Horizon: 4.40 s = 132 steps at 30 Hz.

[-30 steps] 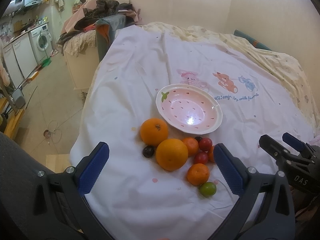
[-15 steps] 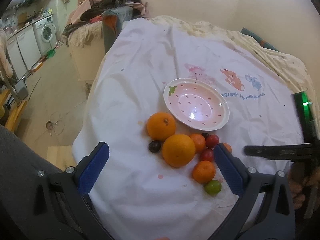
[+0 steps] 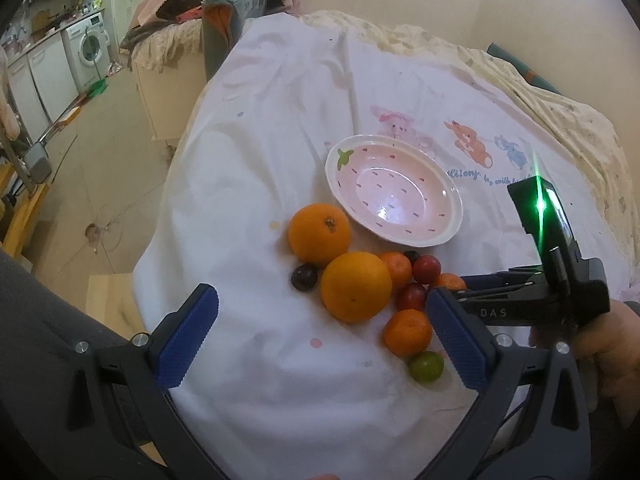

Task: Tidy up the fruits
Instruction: 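Grasp a small mandarin with the right tool while the left tool approaches the dark fruit, then close the left tool on the small dark fruit while the right tool holds the mandarin, then carry both fruits over the pink plate and open both tools to drop them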

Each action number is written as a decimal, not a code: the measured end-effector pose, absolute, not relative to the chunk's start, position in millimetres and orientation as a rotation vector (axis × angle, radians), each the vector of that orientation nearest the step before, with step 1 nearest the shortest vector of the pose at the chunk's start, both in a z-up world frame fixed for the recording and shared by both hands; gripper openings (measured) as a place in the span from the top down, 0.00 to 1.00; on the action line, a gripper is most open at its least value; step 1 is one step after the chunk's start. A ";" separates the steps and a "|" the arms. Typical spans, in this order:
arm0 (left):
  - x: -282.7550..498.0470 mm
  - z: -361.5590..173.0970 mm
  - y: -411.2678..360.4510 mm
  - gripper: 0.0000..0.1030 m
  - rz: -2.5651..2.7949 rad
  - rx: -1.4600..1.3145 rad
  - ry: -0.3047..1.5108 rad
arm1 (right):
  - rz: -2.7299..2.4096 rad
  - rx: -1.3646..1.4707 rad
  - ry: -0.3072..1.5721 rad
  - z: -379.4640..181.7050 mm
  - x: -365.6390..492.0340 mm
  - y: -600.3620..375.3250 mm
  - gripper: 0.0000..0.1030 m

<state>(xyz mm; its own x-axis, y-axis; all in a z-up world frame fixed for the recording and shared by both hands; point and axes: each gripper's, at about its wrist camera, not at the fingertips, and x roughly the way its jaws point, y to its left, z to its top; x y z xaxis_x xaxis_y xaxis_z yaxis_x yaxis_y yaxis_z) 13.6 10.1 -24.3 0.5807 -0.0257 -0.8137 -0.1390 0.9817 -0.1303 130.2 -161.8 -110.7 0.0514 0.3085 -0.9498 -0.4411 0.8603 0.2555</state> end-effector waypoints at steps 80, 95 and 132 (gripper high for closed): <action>124.0 3.2 12.2 0.82 -0.304 0.136 1.319 | 0.511 0.263 1.114 -14.0 128.4 -225.4 0.57; 180.5 -14.9 -0.8 0.82 -0.173 0.009 1.267 | 0.456 0.205 1.132 -15.3 193.7 -215.1 0.57; 279.4 -108.1 -24.4 0.81 -0.125 0.032 1.315 | 0.473 0.171 1.295 -116.0 297.1 -170.6 0.56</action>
<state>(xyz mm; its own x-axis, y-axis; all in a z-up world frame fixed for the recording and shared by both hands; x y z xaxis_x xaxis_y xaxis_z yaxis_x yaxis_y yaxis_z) 279.4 -24.4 -108.1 0.2473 -0.0735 -0.9661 0.1097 0.9928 -0.0475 297.1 -170.6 -116.0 0.1932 0.4288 -0.8825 -0.2413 0.8926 0.3809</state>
